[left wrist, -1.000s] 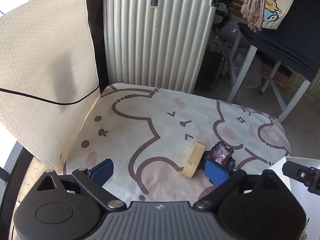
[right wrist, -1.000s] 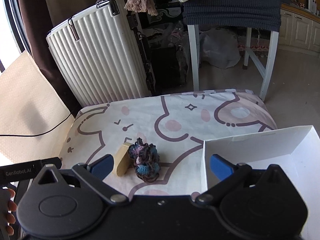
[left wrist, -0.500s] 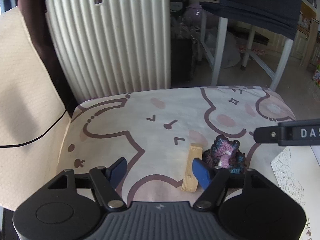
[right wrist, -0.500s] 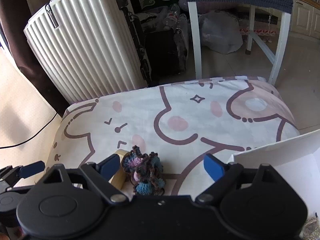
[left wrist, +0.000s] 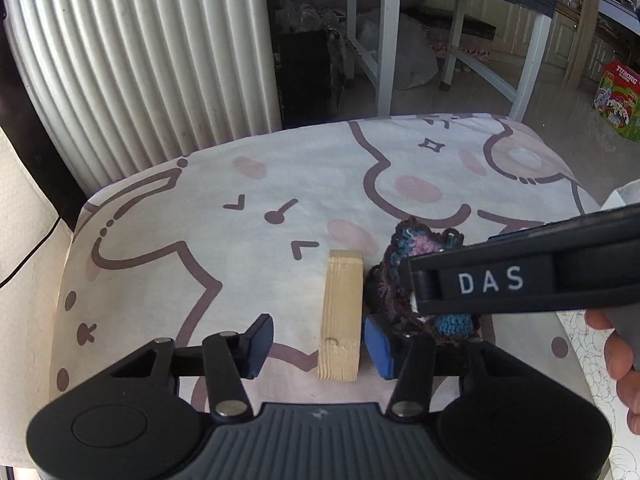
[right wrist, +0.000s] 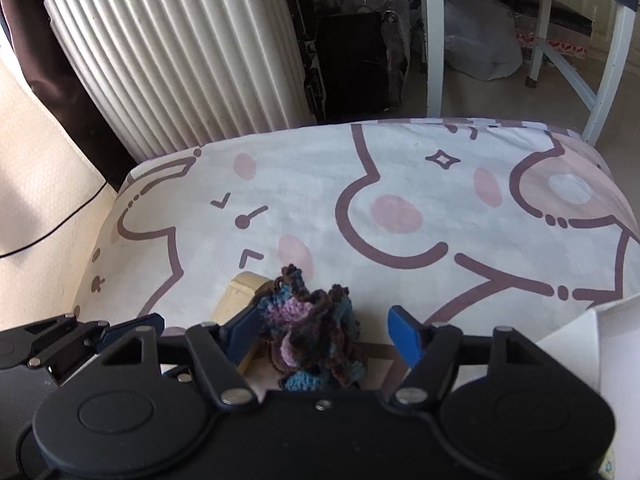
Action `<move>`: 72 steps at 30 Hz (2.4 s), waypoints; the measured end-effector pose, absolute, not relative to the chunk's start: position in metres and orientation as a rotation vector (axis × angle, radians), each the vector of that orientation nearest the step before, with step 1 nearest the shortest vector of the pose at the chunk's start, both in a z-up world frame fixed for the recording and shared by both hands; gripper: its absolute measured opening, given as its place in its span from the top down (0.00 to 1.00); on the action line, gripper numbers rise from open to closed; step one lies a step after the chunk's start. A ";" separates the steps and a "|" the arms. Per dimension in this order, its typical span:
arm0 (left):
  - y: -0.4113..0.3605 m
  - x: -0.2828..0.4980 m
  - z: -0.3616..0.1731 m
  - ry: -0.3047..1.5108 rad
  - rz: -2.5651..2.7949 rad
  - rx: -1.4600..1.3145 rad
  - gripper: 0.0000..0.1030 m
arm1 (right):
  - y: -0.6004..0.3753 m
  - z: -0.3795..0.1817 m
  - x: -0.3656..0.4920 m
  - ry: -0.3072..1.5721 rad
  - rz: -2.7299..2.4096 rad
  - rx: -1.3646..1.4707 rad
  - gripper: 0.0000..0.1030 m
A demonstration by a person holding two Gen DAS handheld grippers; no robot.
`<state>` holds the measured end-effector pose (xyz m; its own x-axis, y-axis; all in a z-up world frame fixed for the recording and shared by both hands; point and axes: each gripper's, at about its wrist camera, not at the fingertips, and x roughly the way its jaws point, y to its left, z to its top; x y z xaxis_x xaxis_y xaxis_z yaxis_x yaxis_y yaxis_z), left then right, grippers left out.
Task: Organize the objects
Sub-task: 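Grasp the wooden block with the left tool while the right grasps the crocheted flower, then lift and carry the block and flower over the white box with both tools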
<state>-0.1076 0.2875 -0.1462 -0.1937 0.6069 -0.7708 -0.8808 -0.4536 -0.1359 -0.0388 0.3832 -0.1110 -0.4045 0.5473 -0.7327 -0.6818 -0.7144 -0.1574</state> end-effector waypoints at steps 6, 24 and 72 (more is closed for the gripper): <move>0.296 -0.107 -0.160 0.429 1.802 -0.984 0.55 | 0.397 -0.133 -0.041 0.280 2.117 -1.093 0.33; 0.290 -0.107 -0.167 0.524 1.594 -1.111 0.76 | 0.408 -0.139 -0.033 0.351 2.093 -1.157 0.55; 0.168 -0.062 -0.029 0.303 1.953 -1.104 0.77 | 0.289 -0.015 0.059 0.052 2.270 -1.074 0.58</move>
<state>-0.0623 0.1676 -0.0287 -0.2489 0.5569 -0.7924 -0.7706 -0.6095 -0.1863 0.0585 0.2892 -0.0154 -0.4778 0.5163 -0.7107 -0.5480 -0.8075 -0.2182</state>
